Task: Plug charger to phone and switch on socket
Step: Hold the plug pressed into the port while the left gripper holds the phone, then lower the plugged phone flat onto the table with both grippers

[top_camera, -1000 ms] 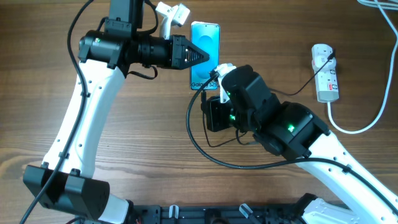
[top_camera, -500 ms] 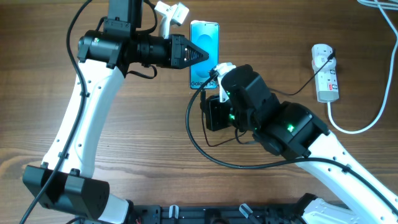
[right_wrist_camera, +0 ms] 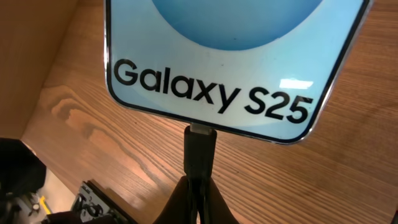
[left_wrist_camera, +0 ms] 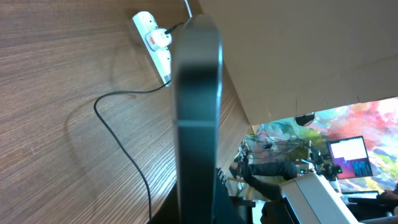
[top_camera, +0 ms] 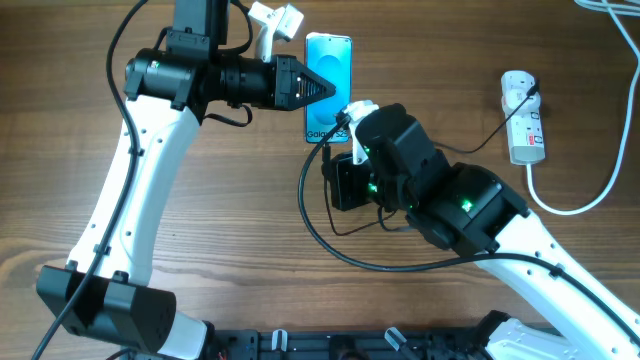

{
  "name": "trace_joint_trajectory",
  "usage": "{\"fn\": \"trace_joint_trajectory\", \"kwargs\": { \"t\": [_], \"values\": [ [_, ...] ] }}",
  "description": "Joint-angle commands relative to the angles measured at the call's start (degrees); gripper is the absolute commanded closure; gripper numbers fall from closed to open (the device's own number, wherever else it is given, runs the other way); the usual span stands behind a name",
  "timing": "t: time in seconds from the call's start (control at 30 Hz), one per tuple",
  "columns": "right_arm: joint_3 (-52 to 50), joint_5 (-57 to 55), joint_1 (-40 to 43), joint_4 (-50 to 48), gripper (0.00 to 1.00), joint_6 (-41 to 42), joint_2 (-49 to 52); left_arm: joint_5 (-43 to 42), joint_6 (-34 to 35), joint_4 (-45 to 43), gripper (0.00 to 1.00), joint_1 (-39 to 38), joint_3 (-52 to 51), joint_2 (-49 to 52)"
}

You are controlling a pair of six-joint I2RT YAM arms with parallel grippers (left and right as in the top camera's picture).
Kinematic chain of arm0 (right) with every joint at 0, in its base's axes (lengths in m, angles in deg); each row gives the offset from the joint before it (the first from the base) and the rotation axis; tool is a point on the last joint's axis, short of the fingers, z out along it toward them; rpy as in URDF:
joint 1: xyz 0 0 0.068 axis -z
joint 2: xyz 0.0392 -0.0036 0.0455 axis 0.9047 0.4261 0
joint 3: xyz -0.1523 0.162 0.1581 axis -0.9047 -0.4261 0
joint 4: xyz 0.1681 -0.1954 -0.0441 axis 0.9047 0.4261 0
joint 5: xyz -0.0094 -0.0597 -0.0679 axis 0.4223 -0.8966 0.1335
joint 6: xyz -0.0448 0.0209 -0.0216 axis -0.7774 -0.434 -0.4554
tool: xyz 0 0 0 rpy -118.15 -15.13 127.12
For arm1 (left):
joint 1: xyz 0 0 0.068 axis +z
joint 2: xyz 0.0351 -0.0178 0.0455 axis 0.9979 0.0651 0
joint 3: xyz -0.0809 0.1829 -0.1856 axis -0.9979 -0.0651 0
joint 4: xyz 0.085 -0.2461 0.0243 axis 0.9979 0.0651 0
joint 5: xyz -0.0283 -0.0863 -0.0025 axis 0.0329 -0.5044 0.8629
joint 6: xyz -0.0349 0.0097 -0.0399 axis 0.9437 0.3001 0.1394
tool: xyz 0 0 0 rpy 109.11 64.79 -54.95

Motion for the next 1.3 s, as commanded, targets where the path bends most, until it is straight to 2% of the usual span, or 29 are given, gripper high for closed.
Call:
{"fn": "trace_joint_trajectory", "kwargs": {
  "t": [0.0,0.43,0.47,0.5,0.6,0.73,0.8,0.83,0.87,1.03,1.27],
  "values": [
    [3.7,-3.4,0.3,-1.9,0.96,-1.5,-0.2,-2.6,-1.4,0.3,0.96,-0.2,0.4,-0.3],
    [5.1,-6.4,0.3,-1.9,0.94,-4.3,-0.4,-2.7,-1.4,0.4,0.96,-0.2,0.4,-0.3],
    [5.1,-6.4,0.3,-1.9,0.90,-4.3,-0.4,-2.6,-1.4,0.3,0.96,-0.2,0.4,-0.3],
    [5.1,-6.4,0.3,-1.8,0.80,-4.3,-0.4,-2.6,-1.4,0.3,0.96,-0.2,0.4,-0.3],
    [5.1,-5.2,0.3,-0.4,0.62,-4.3,-0.4,0.1,-0.5,0.3,0.96,-0.2,0.4,-0.3],
    [5.1,-4.6,0.3,4.6,0.36,-4.2,-0.4,9.6,3.8,0.4,0.96,-0.2,0.4,-0.3],
    [5.1,-4.6,0.3,7.7,0.22,-4.0,-0.4,18.1,3.8,1.9,0.96,-0.2,0.4,0.0],
    [5.1,-4.9,0.3,9.9,0.06,-4.0,-0.4,22.8,3.8,4.2,0.96,-0.2,0.3,1.3],
    [5.1,-5.5,0.3,10.7,0.02,-3.9,-0.4,22.8,3.8,5.1,0.96,-0.2,0.3,2.1],
    [4.4,-7.6,0.3,11.6,0.00,-3.9,1.0,22.5,3.3,7.7,0.96,-2.8,0.3,10.6],
    [3.6,-7.6,0.3,14.4,0.00,-3.8,5.4,22.5,3.2,2.0,0.96,-4.7,0.3,21.5]
  ]
}}
